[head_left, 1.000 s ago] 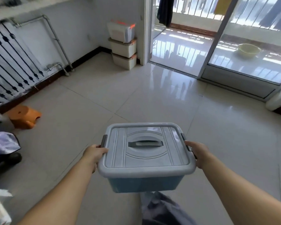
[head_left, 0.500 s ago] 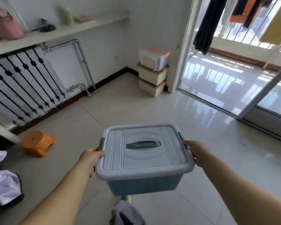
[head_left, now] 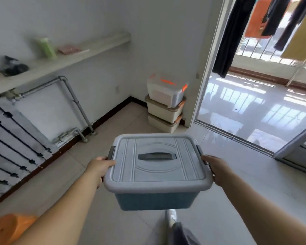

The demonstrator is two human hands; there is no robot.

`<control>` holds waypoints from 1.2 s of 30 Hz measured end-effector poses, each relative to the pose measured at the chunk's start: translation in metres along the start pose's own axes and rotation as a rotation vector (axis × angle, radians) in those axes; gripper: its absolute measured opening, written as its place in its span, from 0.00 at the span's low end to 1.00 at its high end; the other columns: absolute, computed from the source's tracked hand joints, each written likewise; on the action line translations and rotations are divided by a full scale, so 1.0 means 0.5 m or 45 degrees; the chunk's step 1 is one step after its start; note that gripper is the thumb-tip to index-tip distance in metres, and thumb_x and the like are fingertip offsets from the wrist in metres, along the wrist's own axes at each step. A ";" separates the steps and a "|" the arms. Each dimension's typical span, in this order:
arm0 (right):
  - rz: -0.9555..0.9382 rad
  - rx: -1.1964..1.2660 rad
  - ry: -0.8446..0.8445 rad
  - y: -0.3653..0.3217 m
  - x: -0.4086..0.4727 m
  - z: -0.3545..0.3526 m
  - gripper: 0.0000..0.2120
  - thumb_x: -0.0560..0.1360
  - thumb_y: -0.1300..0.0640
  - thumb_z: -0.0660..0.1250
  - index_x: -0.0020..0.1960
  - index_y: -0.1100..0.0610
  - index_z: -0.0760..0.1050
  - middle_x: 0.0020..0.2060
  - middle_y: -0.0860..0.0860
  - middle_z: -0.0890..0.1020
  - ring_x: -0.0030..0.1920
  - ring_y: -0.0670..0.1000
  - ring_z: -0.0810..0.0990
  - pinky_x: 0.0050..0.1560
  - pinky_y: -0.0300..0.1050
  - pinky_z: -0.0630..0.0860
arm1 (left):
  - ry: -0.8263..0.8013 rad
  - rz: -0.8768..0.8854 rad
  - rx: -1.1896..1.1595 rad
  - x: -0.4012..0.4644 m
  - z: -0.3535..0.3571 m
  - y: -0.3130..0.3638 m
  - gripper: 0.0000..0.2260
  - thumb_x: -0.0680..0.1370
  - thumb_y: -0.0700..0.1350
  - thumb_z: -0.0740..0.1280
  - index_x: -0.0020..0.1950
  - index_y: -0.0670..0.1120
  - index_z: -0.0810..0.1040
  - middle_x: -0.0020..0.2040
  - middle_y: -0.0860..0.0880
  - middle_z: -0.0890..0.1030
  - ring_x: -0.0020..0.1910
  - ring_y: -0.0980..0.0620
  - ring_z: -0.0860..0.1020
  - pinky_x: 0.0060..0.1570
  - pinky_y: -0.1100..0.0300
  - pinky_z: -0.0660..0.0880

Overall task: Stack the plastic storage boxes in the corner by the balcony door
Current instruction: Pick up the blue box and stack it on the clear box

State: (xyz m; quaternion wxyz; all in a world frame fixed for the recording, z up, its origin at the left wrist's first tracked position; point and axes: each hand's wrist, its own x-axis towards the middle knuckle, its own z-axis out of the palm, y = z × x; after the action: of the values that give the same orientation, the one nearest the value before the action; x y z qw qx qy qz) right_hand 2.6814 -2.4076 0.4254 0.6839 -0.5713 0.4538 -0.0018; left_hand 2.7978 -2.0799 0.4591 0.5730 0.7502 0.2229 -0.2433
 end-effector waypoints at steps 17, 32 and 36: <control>-0.205 0.095 0.142 -0.616 0.602 0.189 0.08 0.73 0.57 0.68 0.50 0.58 0.80 0.42 0.54 0.81 0.41 0.57 0.80 0.41 0.48 0.78 | -0.131 0.207 0.003 0.605 0.265 0.672 0.25 0.73 0.35 0.68 0.70 0.40 0.69 0.60 0.36 0.78 0.47 0.42 0.79 0.45 0.50 0.78; -0.082 0.229 0.374 -0.872 0.966 0.332 0.24 0.75 0.64 0.65 0.69 0.52 0.68 0.57 0.57 0.75 0.53 0.60 0.76 0.51 0.55 0.76 | -0.443 0.368 0.344 1.137 0.565 1.127 0.23 0.71 0.29 0.61 0.65 0.40 0.73 0.54 0.38 0.79 0.50 0.40 0.77 0.44 0.53 0.76; 0.005 0.208 0.394 -0.895 1.021 0.358 0.26 0.76 0.66 0.63 0.72 0.53 0.65 0.62 0.58 0.72 0.57 0.60 0.73 0.53 0.56 0.74 | -0.529 0.366 0.461 1.230 0.610 1.169 0.28 0.71 0.28 0.62 0.70 0.42 0.67 0.64 0.38 0.75 0.59 0.39 0.76 0.55 0.48 0.76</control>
State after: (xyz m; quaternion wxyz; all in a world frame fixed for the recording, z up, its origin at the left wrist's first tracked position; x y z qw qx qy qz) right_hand 3.3241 -2.6896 0.4485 0.6501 -0.5058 0.5531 -0.1250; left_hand 3.6037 -2.4837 0.4481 0.4917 0.7982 -0.0543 -0.3438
